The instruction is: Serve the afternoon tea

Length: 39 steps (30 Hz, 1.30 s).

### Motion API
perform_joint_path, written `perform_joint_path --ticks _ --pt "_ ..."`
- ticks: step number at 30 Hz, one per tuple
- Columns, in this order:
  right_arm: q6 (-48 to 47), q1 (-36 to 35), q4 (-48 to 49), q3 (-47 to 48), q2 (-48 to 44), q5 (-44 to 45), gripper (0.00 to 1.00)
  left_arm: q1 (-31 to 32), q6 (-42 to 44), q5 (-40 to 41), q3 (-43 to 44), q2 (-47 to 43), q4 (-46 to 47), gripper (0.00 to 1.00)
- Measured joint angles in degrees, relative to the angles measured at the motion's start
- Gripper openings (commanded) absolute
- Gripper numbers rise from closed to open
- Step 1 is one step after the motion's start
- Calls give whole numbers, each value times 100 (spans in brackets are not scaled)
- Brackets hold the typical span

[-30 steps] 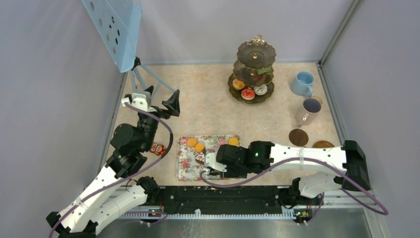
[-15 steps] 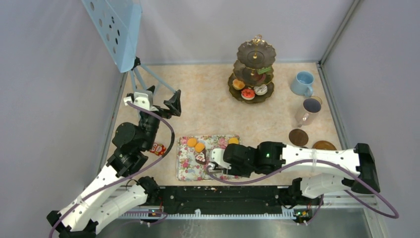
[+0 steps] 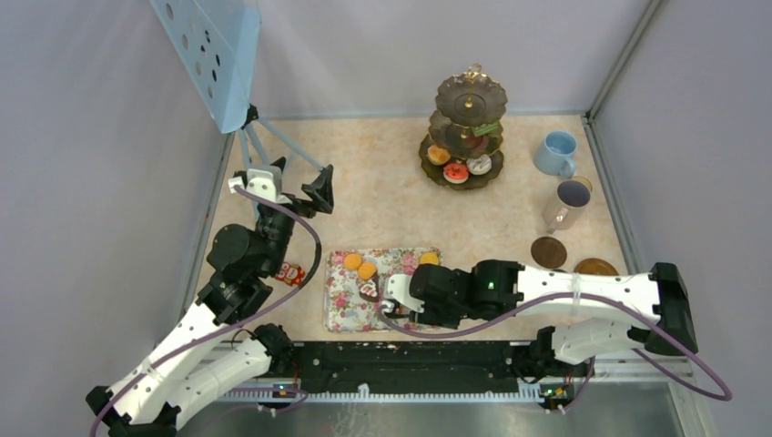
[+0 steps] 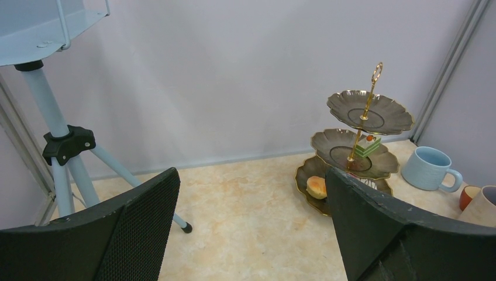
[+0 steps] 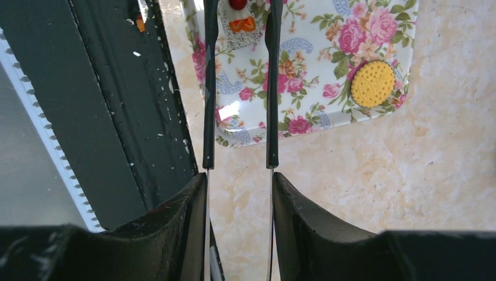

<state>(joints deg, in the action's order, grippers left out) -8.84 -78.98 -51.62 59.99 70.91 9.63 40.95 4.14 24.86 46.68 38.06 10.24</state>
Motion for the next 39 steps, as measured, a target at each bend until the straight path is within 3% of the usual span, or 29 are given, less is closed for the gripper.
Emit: perform_joint_path --ticks 12,18,22,26,30,38,39 --pt "-179 0 227 -35 308 -223 46 0 0 0 0 0 2 99" --pt "-304 0 350 -195 448 -205 46 0 0 2 0 0 2 99" --pt "-317 0 417 -195 507 -155 38 0 0 2 0 0 2 99" --pt "-315 0 450 -195 540 -90 15 0 0 2 0 4 2 99" --pt "-293 0 496 -195 538 -17 0 0 0 2 0 11 2 99" --pt "-133 0 529 -269 522 59 0 0 0 0 0 11 2 99" --pt "-114 0 531 -275 522 59 4 0 0 0 0 11 2 99"
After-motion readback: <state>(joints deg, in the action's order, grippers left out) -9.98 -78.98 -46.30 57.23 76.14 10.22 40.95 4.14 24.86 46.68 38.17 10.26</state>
